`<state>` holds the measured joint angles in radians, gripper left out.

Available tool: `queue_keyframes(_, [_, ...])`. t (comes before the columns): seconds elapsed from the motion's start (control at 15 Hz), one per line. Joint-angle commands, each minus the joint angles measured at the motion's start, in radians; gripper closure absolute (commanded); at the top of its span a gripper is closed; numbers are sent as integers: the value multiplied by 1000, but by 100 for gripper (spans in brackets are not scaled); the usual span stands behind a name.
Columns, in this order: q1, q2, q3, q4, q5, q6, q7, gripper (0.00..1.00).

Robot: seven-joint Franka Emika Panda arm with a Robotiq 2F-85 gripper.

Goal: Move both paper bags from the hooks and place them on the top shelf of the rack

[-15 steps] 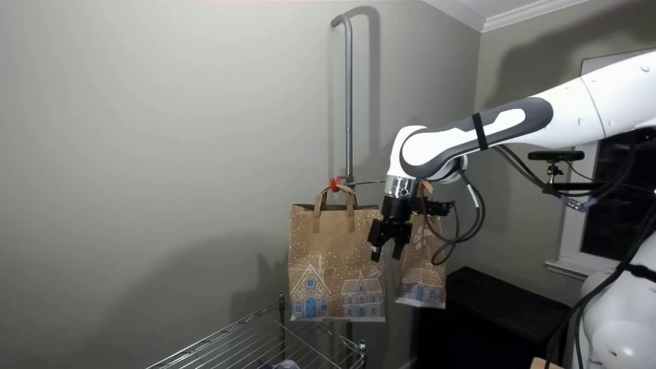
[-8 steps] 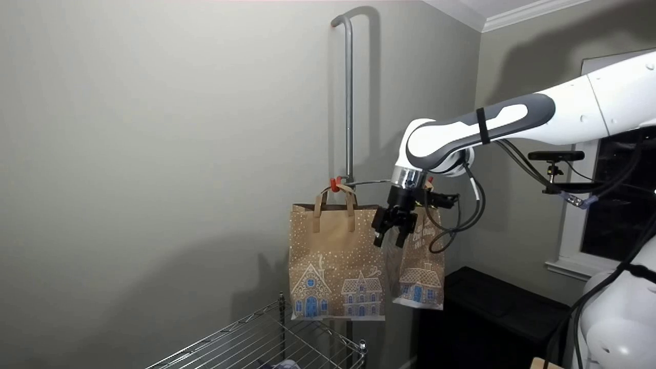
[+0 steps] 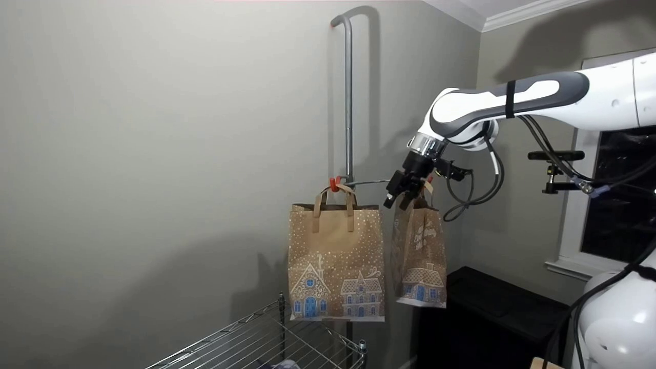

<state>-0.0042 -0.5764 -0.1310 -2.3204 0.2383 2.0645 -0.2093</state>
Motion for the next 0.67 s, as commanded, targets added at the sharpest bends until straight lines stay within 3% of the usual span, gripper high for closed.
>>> queue_keyframes(0.0, [40,-20,-23,1,-23,37,-160,0])
queue_keyframes(0.13, [57,-22,-40,2,-34,58,-252,0])
queue_keyframes(0.2, [40,-15,-22,11,-20,22,-162,0])
queue_keyframes(0.6, [43,-14,-26,12,-19,24,-171,0])
